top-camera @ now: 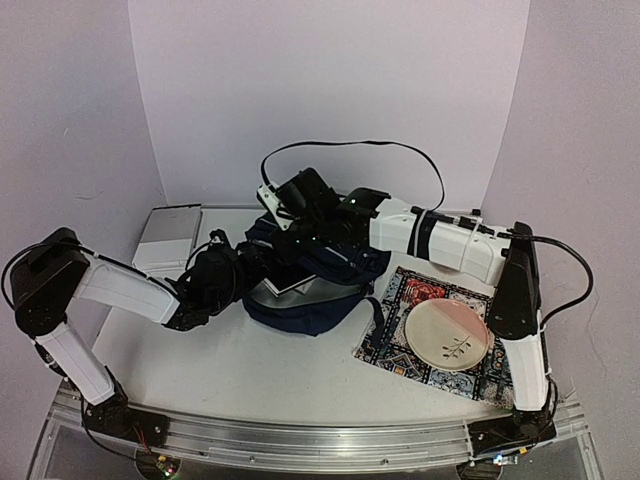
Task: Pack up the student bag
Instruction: Place the book in the largest pocket of the bag, then adjust the book in the largest pocket of the bag.
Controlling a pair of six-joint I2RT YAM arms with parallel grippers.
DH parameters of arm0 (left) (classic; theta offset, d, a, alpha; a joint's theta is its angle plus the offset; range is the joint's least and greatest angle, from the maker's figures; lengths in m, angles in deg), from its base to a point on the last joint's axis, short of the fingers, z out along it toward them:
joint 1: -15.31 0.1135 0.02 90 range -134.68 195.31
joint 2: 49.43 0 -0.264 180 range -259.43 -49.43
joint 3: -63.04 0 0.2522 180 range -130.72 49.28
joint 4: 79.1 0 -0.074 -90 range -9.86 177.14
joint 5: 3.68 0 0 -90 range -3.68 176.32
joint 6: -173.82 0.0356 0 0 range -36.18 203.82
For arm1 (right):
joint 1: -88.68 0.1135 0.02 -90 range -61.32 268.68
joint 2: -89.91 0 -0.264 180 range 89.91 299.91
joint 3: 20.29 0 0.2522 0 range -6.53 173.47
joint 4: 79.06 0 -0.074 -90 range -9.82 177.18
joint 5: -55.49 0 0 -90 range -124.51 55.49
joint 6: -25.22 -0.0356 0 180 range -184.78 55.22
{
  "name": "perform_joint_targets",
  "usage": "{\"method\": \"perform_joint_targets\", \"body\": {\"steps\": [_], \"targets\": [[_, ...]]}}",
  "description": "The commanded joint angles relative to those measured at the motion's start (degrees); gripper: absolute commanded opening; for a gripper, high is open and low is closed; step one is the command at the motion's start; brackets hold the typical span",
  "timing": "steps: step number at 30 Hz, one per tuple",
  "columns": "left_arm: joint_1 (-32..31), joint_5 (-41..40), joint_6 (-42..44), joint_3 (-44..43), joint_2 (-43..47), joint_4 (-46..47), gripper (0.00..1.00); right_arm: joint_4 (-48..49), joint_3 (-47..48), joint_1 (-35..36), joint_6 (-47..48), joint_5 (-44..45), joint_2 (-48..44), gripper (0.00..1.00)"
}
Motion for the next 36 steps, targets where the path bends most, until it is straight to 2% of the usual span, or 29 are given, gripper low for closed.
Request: {"method": "perform_joint_targets", "body": {"steps": [1,9,19,25,36], "targets": [[0.1,-0.7,4.7,1.2,5.2,-0.5,0.77,1.7,0.0,-0.3,0.1,2.2,-4.1,0.00],[0.6,5.8,6.3,0.1,7.7,-11.6,0.77,1.8,0.5,-0.4,0.0,1.5,-3.7,0.00],[1.9,13.6,9.9,-3.0,13.2,-30.7,0.60,1.8,-0.5,-0.4,0.2,1.8,-4.3,0.00],[2.9,20.8,11.6,-6.2,9.9,-33.3,0.47,1.7,-0.8,-0.5,-0.3,1.1,-4.0,0.00],[3.3,30.0,10.9,-9.7,1.7,-30.1,0.44,1.8,-0.1,-0.4,-0.3,0.4,-3.8,0.00]]}}
